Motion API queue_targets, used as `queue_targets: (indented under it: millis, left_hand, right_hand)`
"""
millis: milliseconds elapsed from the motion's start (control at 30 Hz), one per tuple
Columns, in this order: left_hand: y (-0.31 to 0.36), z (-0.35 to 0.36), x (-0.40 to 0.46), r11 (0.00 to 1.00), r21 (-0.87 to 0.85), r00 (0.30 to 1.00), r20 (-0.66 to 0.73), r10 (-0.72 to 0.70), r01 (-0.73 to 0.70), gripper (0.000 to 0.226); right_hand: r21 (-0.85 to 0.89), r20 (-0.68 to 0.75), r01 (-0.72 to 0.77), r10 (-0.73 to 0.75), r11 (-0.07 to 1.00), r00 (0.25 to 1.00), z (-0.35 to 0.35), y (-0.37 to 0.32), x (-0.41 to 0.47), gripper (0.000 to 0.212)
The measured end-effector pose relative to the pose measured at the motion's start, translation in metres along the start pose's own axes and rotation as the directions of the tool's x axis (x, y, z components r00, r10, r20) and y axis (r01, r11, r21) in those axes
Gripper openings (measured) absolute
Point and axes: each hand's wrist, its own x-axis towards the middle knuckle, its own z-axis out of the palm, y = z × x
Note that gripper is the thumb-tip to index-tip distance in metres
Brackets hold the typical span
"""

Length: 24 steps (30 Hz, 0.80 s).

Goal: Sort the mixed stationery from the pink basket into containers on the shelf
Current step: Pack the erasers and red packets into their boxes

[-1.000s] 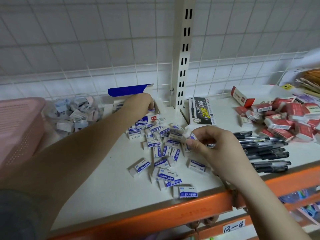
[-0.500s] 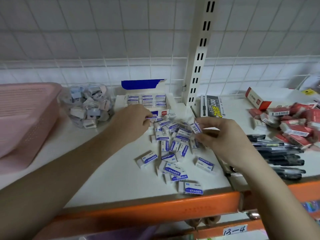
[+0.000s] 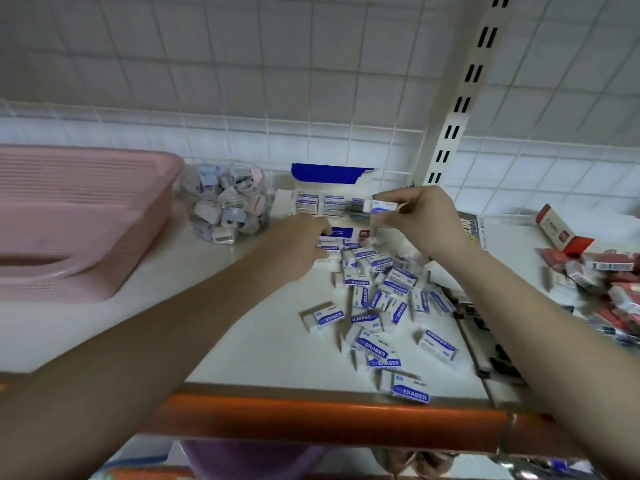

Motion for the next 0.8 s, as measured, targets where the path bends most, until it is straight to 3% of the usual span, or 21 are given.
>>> queue_targets:
  millis: [100,300,533,800]
  left_hand:
    - [-0.007,-0.005,-0.009,0.998,-0.015,0.998,-0.020,-0.066,0.065,0.036]
    - [-0.024,-0.010,-0.035,0.987,-0.143,0.994,-0.069,-0.085,0.074,0.022]
    - [-0.042,-0.011,-0.049,0.981,-0.148,0.985,-0.102,-0.138,0.122,0.017]
    - [-0.044,-0.016,-0.050,0.973,-0.179,0.980,-0.108,-0.167,0.146,0.019]
  right_hand:
    - [-0.115,-0.027,-0.008,0.005,0.993,1.000,0.014,0.006,0.019,0.022]
    - [-0.440,0.061,0.158,-0.146,0.884,0.987,0.033,0.016,0.041,0.025]
    - [-0.494,0.058,0.186,-0.181,0.850,0.982,0.043,0.022,0.056,0.024]
    - [-0.651,0.212,0.268,-0.168,0.710,0.963,0.042,0.020,0.058,0.019]
